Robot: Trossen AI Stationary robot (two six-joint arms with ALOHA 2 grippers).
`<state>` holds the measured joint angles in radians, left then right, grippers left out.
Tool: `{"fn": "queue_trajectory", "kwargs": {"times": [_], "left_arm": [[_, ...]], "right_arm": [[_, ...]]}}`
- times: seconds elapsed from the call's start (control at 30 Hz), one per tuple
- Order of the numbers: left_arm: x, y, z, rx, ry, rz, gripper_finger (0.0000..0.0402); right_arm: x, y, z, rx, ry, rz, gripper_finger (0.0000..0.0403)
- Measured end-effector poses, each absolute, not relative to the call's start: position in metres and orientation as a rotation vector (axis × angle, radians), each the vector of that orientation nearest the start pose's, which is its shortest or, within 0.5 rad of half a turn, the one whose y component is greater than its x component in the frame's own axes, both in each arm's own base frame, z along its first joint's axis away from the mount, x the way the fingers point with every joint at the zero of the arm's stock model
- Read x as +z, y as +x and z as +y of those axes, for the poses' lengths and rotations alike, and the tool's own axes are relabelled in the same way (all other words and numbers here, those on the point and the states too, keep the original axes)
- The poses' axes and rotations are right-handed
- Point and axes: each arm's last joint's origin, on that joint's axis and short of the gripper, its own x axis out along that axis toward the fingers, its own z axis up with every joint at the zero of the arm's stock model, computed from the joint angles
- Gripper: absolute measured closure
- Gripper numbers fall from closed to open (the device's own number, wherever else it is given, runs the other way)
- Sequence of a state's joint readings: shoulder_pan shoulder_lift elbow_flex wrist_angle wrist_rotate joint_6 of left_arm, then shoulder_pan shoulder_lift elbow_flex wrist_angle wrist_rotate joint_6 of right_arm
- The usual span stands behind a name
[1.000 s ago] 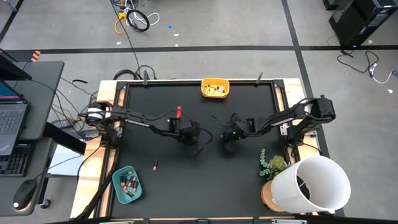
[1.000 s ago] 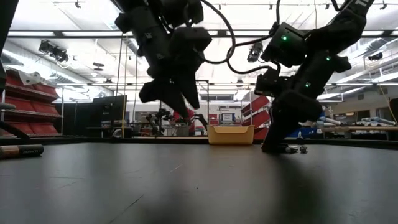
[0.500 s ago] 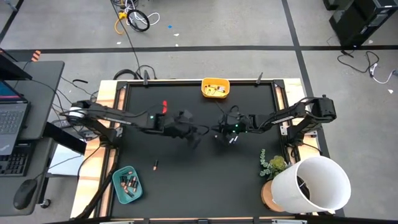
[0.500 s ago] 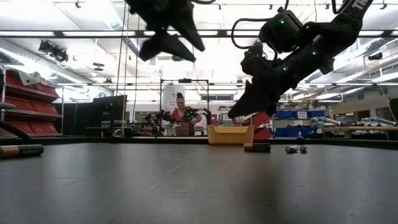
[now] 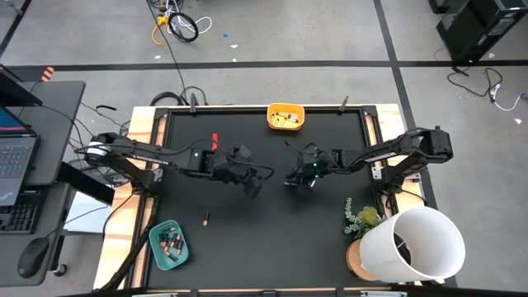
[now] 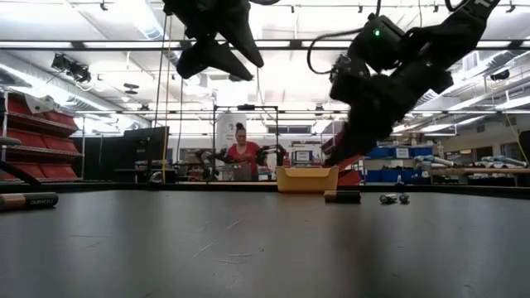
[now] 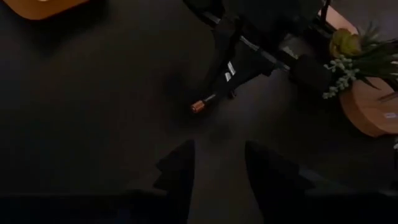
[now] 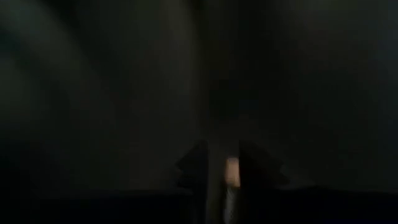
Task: Sort batteries
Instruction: Put the black battery into the green bin
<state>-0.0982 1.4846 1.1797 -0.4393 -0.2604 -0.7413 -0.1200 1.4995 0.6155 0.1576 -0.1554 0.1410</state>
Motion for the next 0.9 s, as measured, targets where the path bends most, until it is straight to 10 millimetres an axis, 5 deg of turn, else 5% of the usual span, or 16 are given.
{"fn": "queue_trajectory", "kwargs": {"times": [0.2, 0.37, 0.5, 0.67, 0.9], "left_arm": [[0.285, 0.318, -0.024, 0.415, -0.566, 0.644, 0.0246], [0.284, 0.318, -0.024, 0.417, -0.562, 0.653, 0.0246], [0.283, 0.317, -0.025, 0.418, -0.56, 0.666, 0.0246], [0.282, 0.316, -0.025, 0.415, -0.56, 0.684, 0.0246], [0.278, 0.313, -0.026, 0.389, -0.569, 0.753, 0.0246]], "right_arm": [[0.133, 0.273, -0.025, -0.015, 0.139, 0.825, 0.027], [0.113, 0.277, -0.023, -0.082, 0.101, 0.888, 0.0258], [0.101, 0.283, -0.023, -0.092, 0.11, 0.879, 0.0286], [0.089, 0.293, -0.024, -0.059, 0.108, 0.823, 0.0377], [0.086, 0.299, -0.026, -0.086, 0.243, 0.739, 0.0377]]}}
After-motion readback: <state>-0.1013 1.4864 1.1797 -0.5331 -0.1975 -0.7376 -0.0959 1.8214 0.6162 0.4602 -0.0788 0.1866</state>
